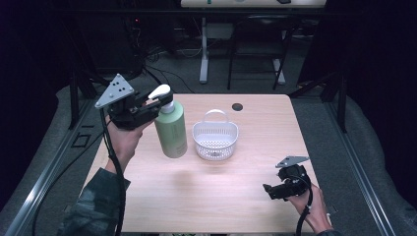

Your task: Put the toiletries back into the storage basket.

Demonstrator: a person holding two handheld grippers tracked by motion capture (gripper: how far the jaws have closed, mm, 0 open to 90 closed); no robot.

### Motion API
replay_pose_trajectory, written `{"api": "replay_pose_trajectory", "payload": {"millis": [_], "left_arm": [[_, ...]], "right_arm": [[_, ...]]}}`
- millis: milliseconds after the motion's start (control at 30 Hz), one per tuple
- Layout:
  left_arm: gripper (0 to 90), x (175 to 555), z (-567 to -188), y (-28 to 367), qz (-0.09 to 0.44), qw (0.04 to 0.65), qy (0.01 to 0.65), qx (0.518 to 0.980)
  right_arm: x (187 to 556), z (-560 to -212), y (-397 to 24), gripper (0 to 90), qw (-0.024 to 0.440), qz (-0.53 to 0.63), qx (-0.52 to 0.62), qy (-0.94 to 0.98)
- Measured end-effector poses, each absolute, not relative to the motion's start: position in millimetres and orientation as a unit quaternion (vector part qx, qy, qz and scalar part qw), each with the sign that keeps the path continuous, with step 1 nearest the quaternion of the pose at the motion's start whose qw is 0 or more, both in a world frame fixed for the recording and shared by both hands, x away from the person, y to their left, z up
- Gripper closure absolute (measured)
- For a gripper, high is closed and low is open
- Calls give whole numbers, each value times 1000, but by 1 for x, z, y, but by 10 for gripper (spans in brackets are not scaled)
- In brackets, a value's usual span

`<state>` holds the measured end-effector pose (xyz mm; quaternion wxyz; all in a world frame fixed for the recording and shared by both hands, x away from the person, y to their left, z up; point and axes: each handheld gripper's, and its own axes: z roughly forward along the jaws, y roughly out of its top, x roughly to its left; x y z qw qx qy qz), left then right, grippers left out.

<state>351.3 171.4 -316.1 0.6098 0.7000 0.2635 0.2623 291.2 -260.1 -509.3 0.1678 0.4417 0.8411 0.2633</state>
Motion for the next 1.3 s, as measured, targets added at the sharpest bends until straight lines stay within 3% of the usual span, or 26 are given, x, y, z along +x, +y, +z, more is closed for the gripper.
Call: {"api": "replay_pose_trajectory", "payload": {"millis": [1300], "left_arm": [[673,377,-286,146,270,615,247,698]], "right_arm": [[292,-510,-260,79,167,263,440,842]]}}
